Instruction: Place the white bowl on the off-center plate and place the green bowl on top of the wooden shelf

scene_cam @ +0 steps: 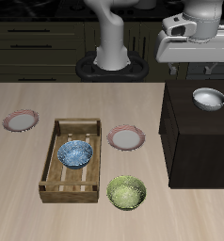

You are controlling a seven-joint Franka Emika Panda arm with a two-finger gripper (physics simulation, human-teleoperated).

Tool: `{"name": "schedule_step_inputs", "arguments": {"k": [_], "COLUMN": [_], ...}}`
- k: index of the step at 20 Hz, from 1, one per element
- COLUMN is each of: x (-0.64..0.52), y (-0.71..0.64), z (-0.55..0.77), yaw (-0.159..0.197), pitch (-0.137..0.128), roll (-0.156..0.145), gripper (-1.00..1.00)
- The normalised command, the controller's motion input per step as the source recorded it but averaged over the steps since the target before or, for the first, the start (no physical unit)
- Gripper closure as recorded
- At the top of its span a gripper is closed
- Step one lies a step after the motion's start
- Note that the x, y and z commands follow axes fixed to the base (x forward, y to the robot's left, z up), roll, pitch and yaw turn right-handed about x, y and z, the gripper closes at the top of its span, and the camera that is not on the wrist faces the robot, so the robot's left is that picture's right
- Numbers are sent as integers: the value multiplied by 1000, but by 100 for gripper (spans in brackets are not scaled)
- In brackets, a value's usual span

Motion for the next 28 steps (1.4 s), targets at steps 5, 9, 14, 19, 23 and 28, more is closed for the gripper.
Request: {"name": "schedule_step_inputs", "arguments": {"k": [5, 9, 14, 19, 23, 28], "x": [117, 218, 79, 18, -32, 28], "y": [34, 92, 32, -24, -34, -51], "z": [28, -71, -34, -87, -177, -178], "yaw": [6, 19, -1, -5, 1, 13], "pitch": [-15, -9, 3, 11, 20, 20], "roll": [-11, -25, -8, -6, -8, -3], "gripper": [-100, -100, -100, -100, -100, -100]}}
